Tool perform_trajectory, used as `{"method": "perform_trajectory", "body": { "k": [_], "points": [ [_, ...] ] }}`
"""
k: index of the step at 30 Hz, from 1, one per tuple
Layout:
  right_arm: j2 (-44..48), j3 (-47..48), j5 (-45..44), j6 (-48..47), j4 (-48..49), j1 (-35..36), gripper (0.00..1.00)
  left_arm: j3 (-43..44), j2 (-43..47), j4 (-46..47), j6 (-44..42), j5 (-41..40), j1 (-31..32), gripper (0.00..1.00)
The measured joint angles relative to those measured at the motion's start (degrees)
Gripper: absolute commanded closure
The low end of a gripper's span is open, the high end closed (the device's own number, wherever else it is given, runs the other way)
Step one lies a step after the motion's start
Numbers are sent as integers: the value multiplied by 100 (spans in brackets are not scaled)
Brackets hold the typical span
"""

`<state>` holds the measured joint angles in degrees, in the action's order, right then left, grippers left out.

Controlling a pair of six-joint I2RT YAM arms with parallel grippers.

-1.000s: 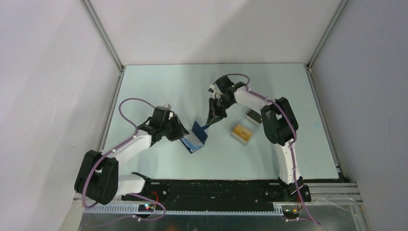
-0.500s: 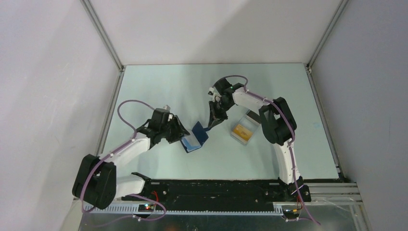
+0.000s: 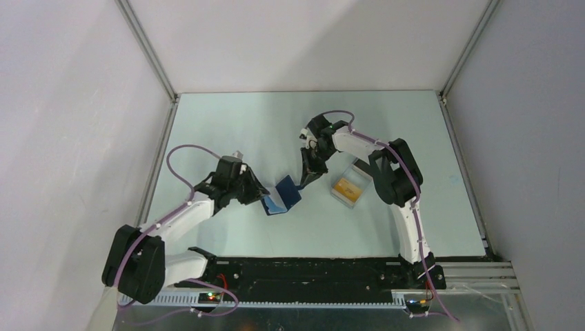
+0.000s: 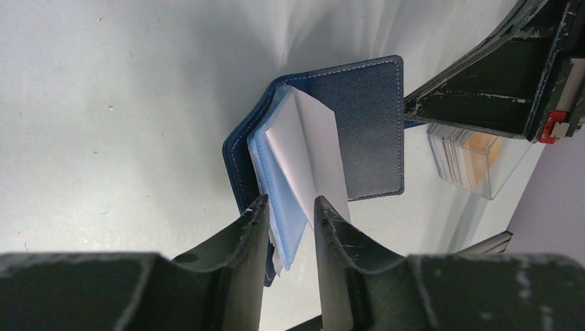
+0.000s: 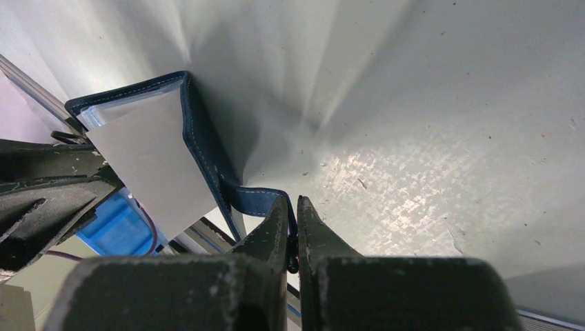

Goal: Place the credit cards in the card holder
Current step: Open the card holder at the center of the board.

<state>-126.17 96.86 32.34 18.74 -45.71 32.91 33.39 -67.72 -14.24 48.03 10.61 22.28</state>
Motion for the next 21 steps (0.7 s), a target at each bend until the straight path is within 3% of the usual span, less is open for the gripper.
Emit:
{"method": "perform_trajectory", "body": {
  "k": [5, 9, 13, 18, 21],
  "points": [
    [-7, 0, -11, -44, -31, 2, 100, -4, -55, 0, 22, -15, 0, 71],
    [-20, 0, -28, -63, -46, 2, 100, -31, -66, -4, 74, -35, 0, 56],
    [-48, 0, -44, -85, -55, 2, 100, -31, -33, -2, 157, -31, 0, 51],
    [-66, 2, -44, -87, -76, 2, 100, -31, 264, -2, 216, 9, 0, 55],
    [-76, 2, -44, -90, -96, 2, 100, -31, 345, 0, 258, 22, 0, 64]
  ]
}}
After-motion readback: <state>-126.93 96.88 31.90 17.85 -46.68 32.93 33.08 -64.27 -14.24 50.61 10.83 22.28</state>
